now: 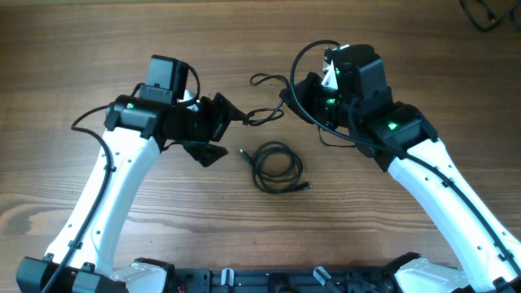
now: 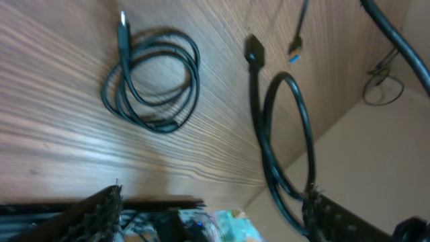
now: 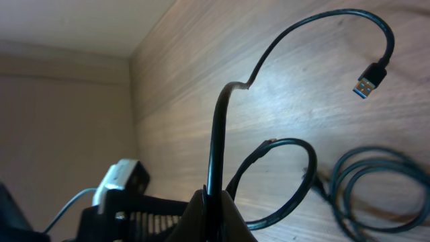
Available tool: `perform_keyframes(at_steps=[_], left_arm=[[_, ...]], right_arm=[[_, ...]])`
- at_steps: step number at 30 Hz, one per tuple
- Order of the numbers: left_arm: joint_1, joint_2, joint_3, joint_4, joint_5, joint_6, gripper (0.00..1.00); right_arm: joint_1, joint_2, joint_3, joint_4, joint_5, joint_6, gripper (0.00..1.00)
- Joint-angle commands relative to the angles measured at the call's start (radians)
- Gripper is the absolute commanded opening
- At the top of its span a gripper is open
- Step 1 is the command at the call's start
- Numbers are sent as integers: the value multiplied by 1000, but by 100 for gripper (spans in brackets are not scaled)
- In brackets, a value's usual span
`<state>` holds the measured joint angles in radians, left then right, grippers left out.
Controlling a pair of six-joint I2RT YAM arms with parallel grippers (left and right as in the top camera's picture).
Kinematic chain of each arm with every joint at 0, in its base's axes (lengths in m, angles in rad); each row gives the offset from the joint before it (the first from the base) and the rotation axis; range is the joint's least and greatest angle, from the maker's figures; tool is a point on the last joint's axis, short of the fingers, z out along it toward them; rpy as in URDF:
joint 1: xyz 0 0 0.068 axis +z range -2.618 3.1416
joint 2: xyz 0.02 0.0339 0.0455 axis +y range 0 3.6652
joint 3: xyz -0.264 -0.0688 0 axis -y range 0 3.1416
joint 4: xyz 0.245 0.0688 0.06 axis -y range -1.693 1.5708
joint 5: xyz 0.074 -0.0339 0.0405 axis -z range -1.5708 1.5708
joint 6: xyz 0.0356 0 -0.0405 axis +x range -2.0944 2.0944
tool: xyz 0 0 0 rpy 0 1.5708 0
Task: Untangle cables
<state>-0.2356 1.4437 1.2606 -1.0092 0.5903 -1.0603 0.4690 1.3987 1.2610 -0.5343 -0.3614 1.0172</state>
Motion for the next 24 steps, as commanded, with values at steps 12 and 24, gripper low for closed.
perform_keyframes(at_steps=[12, 24], left_arm=[[-30, 4, 2, 124, -66, -108, 41], [-30, 4, 2, 123, -173, -107, 32]], right_arm=[[4, -15, 16, 31, -195, 60, 4], [4, -15, 16, 32, -179, 56, 4]])
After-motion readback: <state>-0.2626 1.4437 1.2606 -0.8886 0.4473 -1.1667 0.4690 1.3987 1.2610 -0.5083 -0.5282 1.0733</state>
